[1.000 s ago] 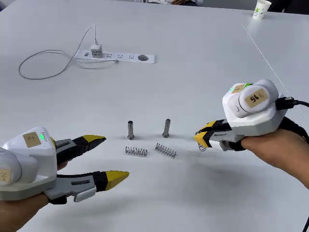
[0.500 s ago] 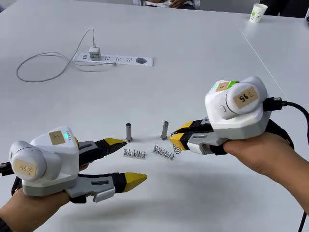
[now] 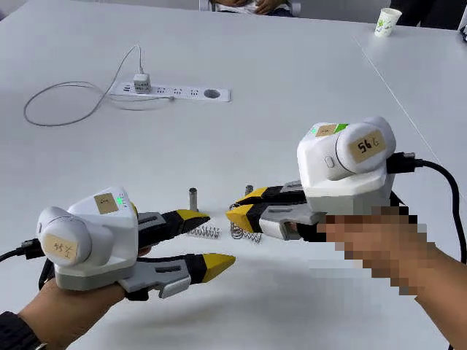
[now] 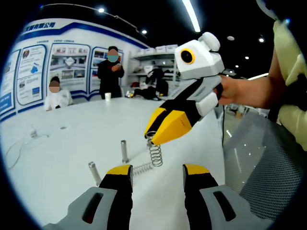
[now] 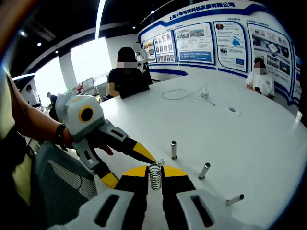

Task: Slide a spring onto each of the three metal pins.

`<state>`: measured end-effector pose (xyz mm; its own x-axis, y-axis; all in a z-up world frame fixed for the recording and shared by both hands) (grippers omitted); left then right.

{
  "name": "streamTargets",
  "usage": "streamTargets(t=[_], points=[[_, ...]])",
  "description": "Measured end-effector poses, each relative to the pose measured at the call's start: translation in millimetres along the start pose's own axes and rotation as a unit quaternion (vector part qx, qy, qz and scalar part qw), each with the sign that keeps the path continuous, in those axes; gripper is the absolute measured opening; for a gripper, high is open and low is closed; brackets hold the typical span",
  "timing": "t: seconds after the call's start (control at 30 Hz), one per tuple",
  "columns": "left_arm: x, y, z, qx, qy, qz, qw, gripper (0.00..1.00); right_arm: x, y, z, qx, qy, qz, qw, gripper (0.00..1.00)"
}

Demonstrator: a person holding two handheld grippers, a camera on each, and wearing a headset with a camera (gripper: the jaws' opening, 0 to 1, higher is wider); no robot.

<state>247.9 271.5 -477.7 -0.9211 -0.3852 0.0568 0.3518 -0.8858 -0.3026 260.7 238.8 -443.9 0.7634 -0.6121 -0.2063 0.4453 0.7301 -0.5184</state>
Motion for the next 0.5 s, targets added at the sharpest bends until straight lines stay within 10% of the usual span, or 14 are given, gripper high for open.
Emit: streamTargets(t=[0.5], points=[[2.1, 4.5, 1.3, 0.0, 0.029, -0.001, 0.9996, 0.23, -18.9, 4.8, 5.2, 0.01, -0.007, 0.025, 0.9996, 0.12]])
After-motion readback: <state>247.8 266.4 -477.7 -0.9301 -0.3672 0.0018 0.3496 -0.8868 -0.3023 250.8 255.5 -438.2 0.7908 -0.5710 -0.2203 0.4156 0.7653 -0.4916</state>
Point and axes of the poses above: the centre of the closed fingertips' face, and the gripper's own axes: y roughly forward along the fingers, x roughly to its right, z roughly out of its top, the point moved 2 cm from there along -y, roughly backward along the fingers, and after that the axes turned 7 degrees about z, right-handed, at the moved point
